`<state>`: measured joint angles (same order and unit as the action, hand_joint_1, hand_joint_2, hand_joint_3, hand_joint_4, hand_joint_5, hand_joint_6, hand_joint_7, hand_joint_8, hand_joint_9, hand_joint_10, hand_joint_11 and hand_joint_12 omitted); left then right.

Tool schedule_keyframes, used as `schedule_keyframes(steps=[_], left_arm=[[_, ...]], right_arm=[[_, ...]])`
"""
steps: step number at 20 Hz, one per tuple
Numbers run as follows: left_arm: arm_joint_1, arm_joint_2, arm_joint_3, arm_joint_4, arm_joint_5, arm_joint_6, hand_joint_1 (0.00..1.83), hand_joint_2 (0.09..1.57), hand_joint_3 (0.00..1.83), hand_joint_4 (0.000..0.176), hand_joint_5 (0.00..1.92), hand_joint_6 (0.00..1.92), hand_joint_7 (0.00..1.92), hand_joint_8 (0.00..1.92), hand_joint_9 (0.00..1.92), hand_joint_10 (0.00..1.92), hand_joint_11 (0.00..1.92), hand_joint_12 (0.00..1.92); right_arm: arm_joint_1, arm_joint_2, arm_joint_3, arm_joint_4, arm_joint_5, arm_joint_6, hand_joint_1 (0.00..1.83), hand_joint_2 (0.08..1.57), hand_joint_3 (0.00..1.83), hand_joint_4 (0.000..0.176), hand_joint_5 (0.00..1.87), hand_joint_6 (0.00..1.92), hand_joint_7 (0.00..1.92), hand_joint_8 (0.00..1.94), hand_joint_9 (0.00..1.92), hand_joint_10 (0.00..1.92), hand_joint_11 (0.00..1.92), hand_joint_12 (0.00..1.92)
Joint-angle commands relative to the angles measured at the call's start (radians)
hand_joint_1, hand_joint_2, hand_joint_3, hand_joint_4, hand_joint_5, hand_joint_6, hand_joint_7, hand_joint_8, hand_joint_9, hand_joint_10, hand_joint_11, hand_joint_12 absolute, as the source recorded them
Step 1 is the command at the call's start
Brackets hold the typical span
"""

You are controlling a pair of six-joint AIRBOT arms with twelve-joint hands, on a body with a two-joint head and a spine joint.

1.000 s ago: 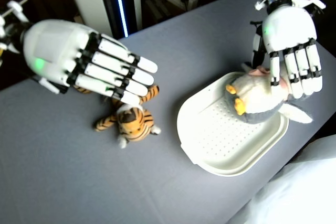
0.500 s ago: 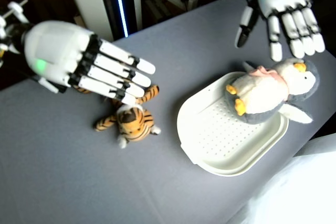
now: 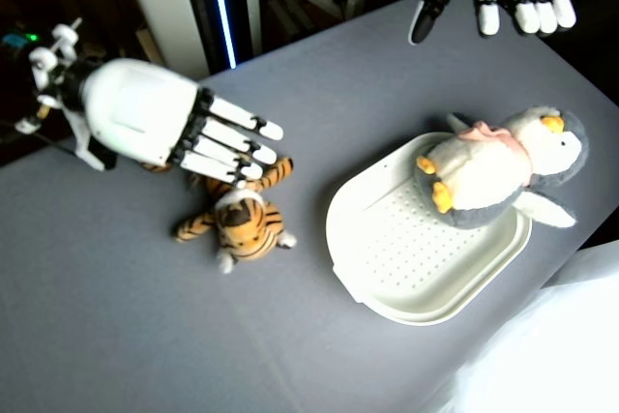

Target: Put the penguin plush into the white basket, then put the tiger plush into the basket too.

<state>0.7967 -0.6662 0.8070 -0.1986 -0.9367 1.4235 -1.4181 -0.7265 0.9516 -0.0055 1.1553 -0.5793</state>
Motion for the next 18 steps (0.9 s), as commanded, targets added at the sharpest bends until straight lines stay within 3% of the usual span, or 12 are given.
schedule_keyframes(steps=[1,3,4,5,6,8,9,11,15,16,17,18], left_arm=[[-0.009,0.007,-0.005,0.015,-0.13,0.003,0.7,0.74,0.0,0.176,0.0,0.0,0.0,0.0,0.0,0.0,0.0,0.0],[-0.01,0.003,-0.005,0.015,-0.13,0.003,0.72,0.73,0.0,0.176,0.0,0.0,0.0,0.0,0.0,0.0,0.0,0.0],[-0.011,0.002,-0.006,0.015,-0.13,0.003,0.7,0.73,0.0,0.176,0.0,0.0,0.0,0.0,0.0,0.0,0.0,0.0],[-0.011,0.001,-0.006,0.015,-0.13,0.003,0.71,0.72,0.0,0.176,0.0,0.0,0.0,0.0,0.0,0.0,0.0,0.0],[-0.011,0.001,-0.006,0.016,-0.129,0.003,0.71,0.72,0.0,0.176,0.0,0.0,0.0,0.0,0.0,0.0,0.0,0.0],[-0.011,0.001,-0.007,0.017,-0.129,0.003,0.7,0.72,0.0,0.176,0.0,0.0,0.0,0.0,0.0,0.0,0.0,0.0],[-0.011,0.001,-0.008,0.018,-0.128,0.003,0.72,0.72,0.0,0.166,0.0,0.0,0.0,0.0,0.0,0.0,0.0,0.0],[-0.011,0.001,-0.009,0.018,-0.127,0.003,0.71,0.72,0.0,0.168,0.0,0.0,0.0,0.0,0.0,0.0,0.0,0.0],[-0.01,0.001,-0.009,0.018,-0.12,0.003,0.71,0.72,0.0,0.168,0.0,0.0,0.0,0.0,0.0,0.0,0.0,0.0],[-0.01,0.001,-0.01,0.018,-0.12,0.003,0.73,0.73,0.0,0.171,0.0,0.0,0.0,0.0,0.0,0.0,0.0,0.0],[-0.01,0.001,-0.011,0.019,-0.121,0.003,0.74,0.73,0.0,0.171,0.0,0.0,0.0,0.0,0.0,0.0,0.0,0.0],[-0.01,0.002,-0.011,0.02,-0.122,0.003,0.71,0.74,0.0,0.151,0.0,0.0,0.0,0.0,0.0,0.0,0.0,0.0]], right_arm=[[0.009,0.004,0.003,0.009,0.08,0.005,1.05,0.85,0.0,0.077,0.43,0.01,0.39,0.0,0.59,0.0,0.22,0.95],[0.014,0.002,0.01,-0.012,0.031,0.005,1.09,0.86,0.01,0.059,0.47,0.01,0.39,0.0,0.6,0.01,0.25,0.97],[0.018,0.001,0.013,-0.021,0.014,0.004,1.11,0.87,0.01,0.066,0.48,0.02,0.4,0.01,0.61,0.01,0.28,0.98],[0.023,0.0,0.017,-0.024,-0.007,-0.003,1.14,0.88,0.0,0.049,0.51,0.01,0.42,0.0,0.66,0.02,0.46,1.0],[0.026,-0.002,0.019,-0.024,-0.025,-0.015,1.16,0.89,0.0,0.046,0.52,0.0,0.41,0.0,0.7,0.02,0.56,0.96],[0.031,-0.008,0.023,-0.024,-0.045,-0.028,1.17,0.9,0.0,0.045,0.52,0.0,0.41,0.0,0.71,0.02,0.59,0.94],[0.035,-0.013,0.027,-0.024,-0.06,-0.033,1.32,0.94,0.01,0.0,0.57,0.02,0.43,0.01,0.92,0.1,0.79,1.02],[0.04,-0.017,0.031,-0.024,-0.077,-0.04,1.39,0.96,0.0,0.0,0.63,0.01,0.47,0.01,1.03,0.11,0.89,1.0],[0.101,-0.067,0.062,-0.027,-0.165,-0.075,1.39,0.96,0.0,0.0,0.63,0.0,0.48,0.0,1.04,0.1,0.9,1.0],[0.114,-0.078,0.07,-0.03,-0.183,-0.076,1.48,1.08,0.0,0.0,0.85,0.0,0.83,0.92,0.94,0.95,0.87,1.31],[0.124,-0.082,0.072,-0.031,-0.199,-0.088,1.49,1.12,0.0,0.0,0.9,0.0,0.84,1.2,0.86,1.22,0.85,1.39],[0.137,-0.084,0.069,-0.031,-0.222,-0.119,1.51,1.09,0.0,0.0,1.15,0.11,0.88,1.09,1.01,1.14,0.84,1.49]])
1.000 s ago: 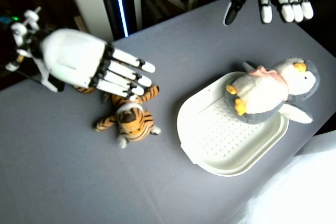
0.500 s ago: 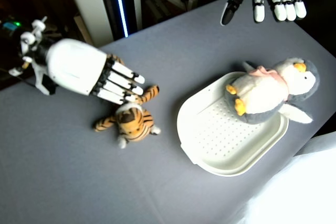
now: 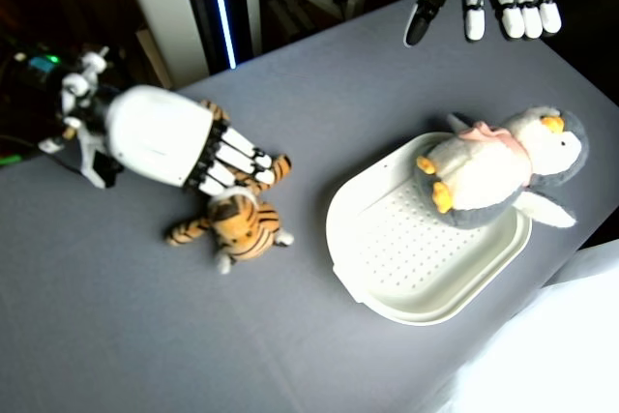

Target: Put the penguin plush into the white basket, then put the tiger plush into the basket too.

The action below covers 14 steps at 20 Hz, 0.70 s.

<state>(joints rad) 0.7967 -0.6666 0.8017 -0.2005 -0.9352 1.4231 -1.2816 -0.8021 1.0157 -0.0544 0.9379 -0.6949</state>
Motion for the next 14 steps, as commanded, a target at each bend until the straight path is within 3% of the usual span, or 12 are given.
schedule_keyframes(steps=[1,3,4,6,7,8,9,10,11,12,13,14], left_arm=[[-0.01,0.002,-0.006,0.022,-0.126,0.004,0.72,0.74,0.0,0.146,0.0,0.0,0.0,0.0,0.0,0.0,0.0,0.0],[-0.01,0.003,-0.007,0.024,-0.124,0.004,0.72,0.74,0.0,0.145,0.0,0.0,0.0,0.0,0.0,0.0,0.0,0.0],[-0.01,0.003,-0.007,0.024,-0.124,0.004,0.73,0.74,0.0,0.144,0.0,0.0,0.0,0.0,0.0,0.0,0.0,0.0],[-0.009,0.003,-0.007,0.024,-0.123,0.004,0.73,0.74,0.0,0.145,0.0,0.0,0.0,0.0,0.0,0.0,0.0,0.0],[-0.008,0.003,-0.007,0.024,-0.124,0.004,0.73,0.74,0.0,0.139,0.0,0.0,0.0,0.0,0.0,0.0,0.0,0.0],[-0.007,0.003,-0.007,0.024,-0.124,0.004,0.74,0.73,0.0,0.14,0.0,0.0,0.0,0.0,0.0,0.0,0.0,0.0],[-0.006,0.003,-0.007,0.024,-0.125,0.004,0.75,0.73,0.0,0.14,0.0,0.0,0.0,0.0,0.0,0.0,0.0,0.0],[-0.006,0.003,-0.007,0.024,-0.125,0.004,0.77,0.73,0.0,0.148,0.0,0.0,0.0,0.0,0.0,0.0,0.0,0.0],[-0.006,0.003,-0.007,0.024,-0.125,0.004,0.76,0.74,0.0,0.16,0.0,0.0,0.0,0.0,0.0,0.0,0.0,0.0],[-0.006,0.003,-0.008,0.024,-0.125,0.004,0.77,0.73,0.0,0.169,0.0,0.0,0.0,0.0,0.0,0.0,0.0,0.0],[-0.005,0.003,-0.008,0.024,-0.126,0.004,0.77,0.73,0.0,0.167,0.0,0.0,0.0,0.0,0.0,0.0,0.0,0.0],[-0.005,0.003,-0.008,0.024,-0.126,0.004,0.76,0.73,0.0,0.167,0.0,0.0,0.0,0.0,0.0,0.0,0.0,0.0]], right_arm=[[0.01,-0.008,0.001,0.018,-0.023,-0.034,1.42,1.07,0.0,0.0,1.25,0.12,0.96,1.04,1.04,1.2,0.89,1.27],[0.019,-0.008,0.001,0.012,-0.032,-0.044,1.4,1.07,0.0,0.0,1.29,0.09,0.98,1.02,1.06,1.21,0.93,1.15],[0.022,-0.008,0.001,0.008,-0.032,-0.044,1.39,1.07,0.02,0.0,1.16,0.44,0.96,0.95,1.01,1.25,0.93,1.28],[0.035,-0.004,0.001,-0.004,-0.033,-0.044,1.38,1.11,0.0,0.0,1.02,0.86,0.94,0.8,0.96,1.28,0.97,1.22],[0.045,0.001,0.001,-0.009,-0.032,-0.044,1.38,1.11,0.0,0.0,1.02,0.87,0.93,0.79,0.96,1.29,0.96,1.24],[0.052,0.005,0.0,-0.014,-0.03,-0.044,1.3,1.05,0.0,0.0,1.22,0.65,1.04,0.76,1.1,1.17,1.06,1.44],[0.063,0.011,-0.002,-0.024,-0.024,-0.044,1.29,1.02,0.0,0.0,1.3,0.52,1.1,0.7,1.15,1.1,1.08,1.47],[0.073,0.017,-0.003,-0.03,-0.015,-0.044,1.29,1.02,0.0,0.0,1.33,0.45,1.09,0.74,1.14,1.12,1.08,1.51],[0.082,0.024,-0.004,-0.03,0.003,-0.043,1.28,1.04,0.0,0.0,1.33,0.34,1.03,0.96,1.13,1.14,1.08,1.57],[0.09,0.031,-0.005,-0.027,0.026,-0.041,1.36,1.09,0.01,0.0,1.14,0.61,0.94,0.89,1.01,1.25,0.93,1.36],[0.102,0.041,-0.005,-0.018,0.066,-0.041,1.46,1.14,0.0,0.0,0.94,0.93,0.83,0.93,0.9,1.2,0.73,1.63],[0.112,0.048,-0.006,-0.009,0.102,-0.041,1.48,1.11,0.0,0.0,0.98,0.98,0.97,0.61,0.96,1.07,0.81,1.61]])
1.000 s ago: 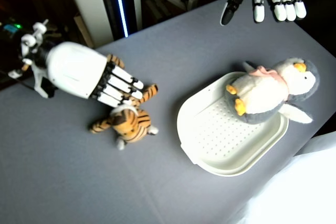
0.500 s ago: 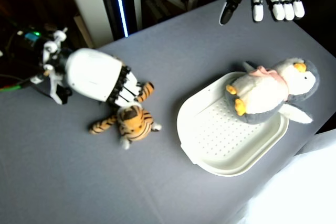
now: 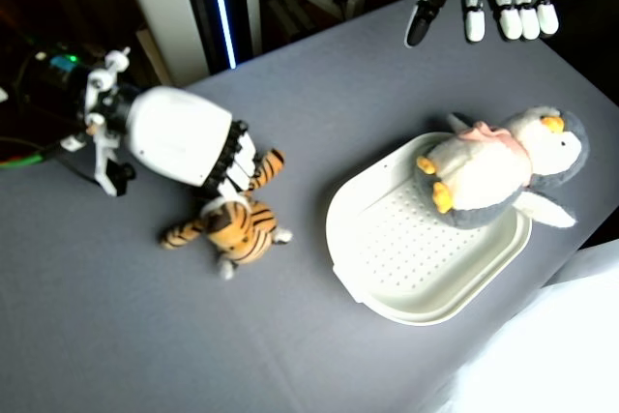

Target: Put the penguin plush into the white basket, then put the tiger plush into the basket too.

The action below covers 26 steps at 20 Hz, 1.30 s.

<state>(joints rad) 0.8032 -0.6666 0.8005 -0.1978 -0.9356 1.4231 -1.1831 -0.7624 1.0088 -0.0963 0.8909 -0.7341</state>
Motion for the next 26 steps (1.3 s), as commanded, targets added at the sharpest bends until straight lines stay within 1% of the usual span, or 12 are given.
schedule_keyframes(steps=[1,4,6,7,10,13,16,17,20,22,24,26], left_arm=[[-0.011,0.004,-0.007,0.021,-0.126,0.003,0.77,0.73,0.0,0.16,0.0,0.0,0.0,0.0,0.0,0.0,0.0,0.0],[-0.011,0.003,-0.007,0.021,-0.13,0.003,0.77,0.73,0.0,0.16,0.0,0.0,0.0,0.0,0.0,0.0,0.0,0.0],[-0.01,0.003,-0.007,0.021,-0.13,0.003,0.76,0.72,0.0,0.147,0.0,0.0,0.0,0.0,0.0,0.0,0.0,0.0],[-0.01,0.003,-0.007,0.021,-0.13,0.003,0.76,0.72,0.0,0.154,0.0,0.0,0.0,0.0,0.0,0.0,0.0,0.0],[-0.01,0.003,-0.007,0.021,-0.13,0.003,0.74,0.72,0.0,0.156,0.0,0.0,0.0,0.0,0.0,0.0,0.0,0.0],[-0.007,0.004,-0.007,0.021,-0.13,0.003,0.8,0.69,0.0,0.156,0.0,0.0,0.0,0.0,0.0,0.0,0.0,0.0],[-0.003,0.008,-0.007,0.025,-0.131,0.004,0.81,0.69,0.0,0.153,0.0,0.0,0.0,0.0,0.0,0.0,0.0,0.0],[-0.003,0.008,-0.006,0.027,-0.133,0.004,0.8,0.69,0.0,0.153,0.0,0.0,0.0,0.0,0.0,0.0,0.0,0.0],[-0.003,0.006,-0.004,0.033,-0.134,0.004,0.78,0.69,0.0,0.148,0.0,0.0,0.0,0.0,0.0,0.0,0.01,0.0],[-0.004,0.0,0.001,0.036,-0.133,0.004,0.78,0.69,0.0,0.154,0.0,0.0,0.0,0.0,0.0,0.0,0.0,0.0],[-0.009,-0.005,0.004,0.036,-0.132,0.004,0.79,0.69,0.0,0.149,0.0,0.0,0.0,0.0,0.0,0.0,0.01,0.01],[-0.012,-0.008,0.005,0.038,-0.133,0.004,0.77,0.71,0.0,0.124,0.0,0.0,0.0,0.0,0.0,0.0,0.0,0.0]], right_arm=[[0.02,0.013,0.001,0.041,0.178,-0.001,1.41,1.07,0.0,0.0,1.04,0.87,1.07,0.59,1.03,1.1,0.87,1.35],[0.049,0.03,0.005,0.082,0.294,-0.002,1.39,1.05,0.0,0.0,1.07,0.84,1.16,0.53,1.06,1.01,0.88,1.15],[0.08,0.031,0.015,0.092,0.326,-0.003,1.26,1.05,0.0,0.0,1.14,0.78,1.11,0.74,1.04,0.51,0.7,1.29],[0.116,0.029,0.022,0.092,0.33,-0.01,1.35,1.08,0.01,0.0,1.08,0.84,1.01,0.89,0.91,1.05,0.69,1.39],[0.225,0.003,0.049,0.118,0.323,-0.094,1.26,1.06,0.0,0.01,1.13,0.71,1.1,0.84,1.13,0.87,0.95,1.49],[0.396,-0.082,0.132,0.101,0.244,-0.097,1.39,1.04,0.0,0.0,1.1,0.67,1.13,0.7,1.12,0.94,1.0,1.05],[0.573,-0.193,0.235,0.042,0.1,-0.096,1.41,1.01,0.0,0.0,1.06,0.79,1.34,0.23,1.22,0.76,1.11,0.73],[0.623,-0.223,0.261,0.026,0.063,-0.096,1.49,1.01,0.0,0.0,1.07,0.76,1.39,0.1,1.25,0.65,0.91,1.23],[0.724,-0.309,0.335,-0.018,-0.047,-0.096,1.4,1.02,0.0,0.0,1.05,0.87,1.4,0.0,1.18,0.87,1.08,0.82],[0.764,-0.363,0.373,-0.039,-0.108,-0.096,1.4,1.0,0.0,0.0,1.17,0.54,1.42,0.02,1.19,0.93,1.0,1.16],[0.779,-0.399,0.389,-0.064,-0.149,-0.096,1.17,0.93,0.0,0.0,0.8,0.04,0.85,0.0,0.87,0.16,0.67,0.81],[0.778,-0.415,0.388,-0.089,-0.163,-0.096,0.99,0.89,0.0,0.0,0.58,0.0,0.53,0.0,0.69,0.01,0.41,0.9]])
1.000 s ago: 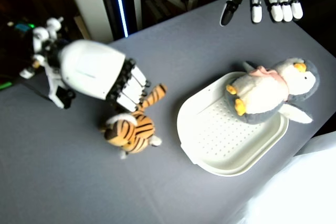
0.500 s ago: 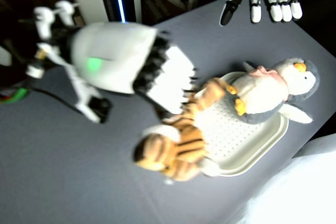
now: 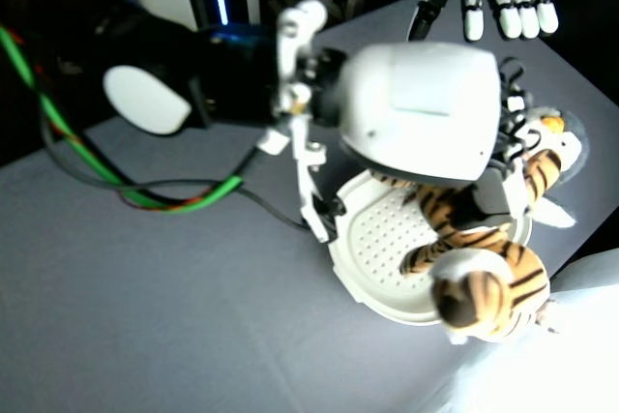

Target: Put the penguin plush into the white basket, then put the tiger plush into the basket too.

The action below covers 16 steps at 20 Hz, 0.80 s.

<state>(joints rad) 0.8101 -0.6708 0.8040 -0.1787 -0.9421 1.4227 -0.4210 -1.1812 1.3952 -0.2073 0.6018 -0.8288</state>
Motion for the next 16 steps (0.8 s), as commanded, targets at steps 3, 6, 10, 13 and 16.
schedule_keyframes(steps=[3,6,10,13,16], left_arm=[[-0.017,-0.003,0.0,0.018,-0.128,0.004,0.79,0.7,0.0,0.13,0.0,0.0,0.0,0.0,0.0,0.0,0.0,0.0],[-0.014,-0.003,-0.002,0.013,-0.13,0.004,0.8,0.71,0.0,0.115,0.0,0.0,0.0,0.0,0.0,0.0,0.0,0.0],[-0.008,0.002,-0.006,0.005,-0.133,0.004,0.78,0.71,0.0,0.138,0.0,0.0,0.0,0.0,0.0,0.0,0.0,0.0],[-0.003,0.007,-0.01,-0.002,-0.138,0.004,0.77,0.71,0.0,0.141,0.0,0.0,0.0,0.0,0.0,0.0,0.0,0.0],[0.0,0.007,-0.011,-0.008,-0.148,0.003,0.82,0.7,0.0,0.156,0.0,0.0,0.0,0.0,0.0,0.0,0.0,0.0]], right_arm=[[0.001,0.009,-0.009,0.02,0.124,0.003,0.94,0.9,0.0,0.041,0.52,0.0,0.51,0.0,0.63,0.0,0.19,1.08],[-0.034,0.036,-0.019,0.021,0.131,0.055,0.98,0.92,0.01,0.007,0.54,0.0,0.52,0.0,0.57,0.0,0.15,1.08],[-0.088,0.075,-0.041,0.059,0.176,0.068,0.95,0.97,0.0,0.0,0.55,0.0,0.53,0.0,0.54,0.0,0.0,1.18],[-0.112,0.112,-0.06,0.075,0.23,0.09,0.84,1.03,0.0,0.0,0.53,0.0,0.53,0.0,0.58,0.01,0.19,0.96],[-0.168,0.18,-0.113,0.119,0.355,0.096,0.7,1.06,0.01,0.001,0.48,0.0,0.49,0.0,0.53,0.0,0.17,0.91]])
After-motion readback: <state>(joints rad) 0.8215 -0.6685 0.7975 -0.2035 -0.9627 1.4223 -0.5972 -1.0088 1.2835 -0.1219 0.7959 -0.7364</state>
